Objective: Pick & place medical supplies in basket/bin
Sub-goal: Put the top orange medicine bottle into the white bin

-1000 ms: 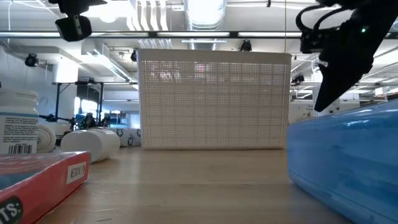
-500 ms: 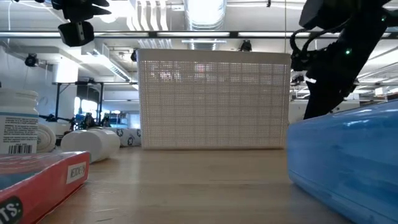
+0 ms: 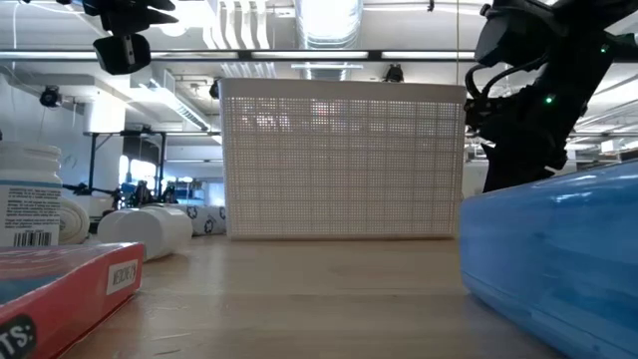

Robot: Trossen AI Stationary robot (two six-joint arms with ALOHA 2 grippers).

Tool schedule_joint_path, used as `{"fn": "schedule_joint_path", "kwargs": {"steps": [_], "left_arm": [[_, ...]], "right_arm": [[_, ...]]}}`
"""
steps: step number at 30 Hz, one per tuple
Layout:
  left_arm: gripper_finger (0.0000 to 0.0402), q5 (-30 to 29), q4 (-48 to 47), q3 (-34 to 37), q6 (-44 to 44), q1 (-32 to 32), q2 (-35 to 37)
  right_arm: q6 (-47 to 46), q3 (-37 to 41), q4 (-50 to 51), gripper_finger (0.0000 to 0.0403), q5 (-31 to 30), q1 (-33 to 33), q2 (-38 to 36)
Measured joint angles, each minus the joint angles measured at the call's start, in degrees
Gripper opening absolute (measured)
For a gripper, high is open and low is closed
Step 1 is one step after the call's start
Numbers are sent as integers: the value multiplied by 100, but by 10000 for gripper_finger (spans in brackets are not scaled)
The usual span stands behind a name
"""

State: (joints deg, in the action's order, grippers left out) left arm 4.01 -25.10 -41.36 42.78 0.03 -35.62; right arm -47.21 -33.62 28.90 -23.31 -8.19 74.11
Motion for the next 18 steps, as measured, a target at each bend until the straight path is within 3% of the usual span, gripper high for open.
{"fn": "schedule_joint_path", "kwargs": {"steps": [5, 18], "left_arm": [[27, 1, 0, 0, 0, 0, 0], [27, 4, 0, 0, 0, 0, 0]], "right_arm": [[-293, 19, -122, 342, 0, 0, 2], [-748, 31, -122, 220, 0, -4, 2]]}}
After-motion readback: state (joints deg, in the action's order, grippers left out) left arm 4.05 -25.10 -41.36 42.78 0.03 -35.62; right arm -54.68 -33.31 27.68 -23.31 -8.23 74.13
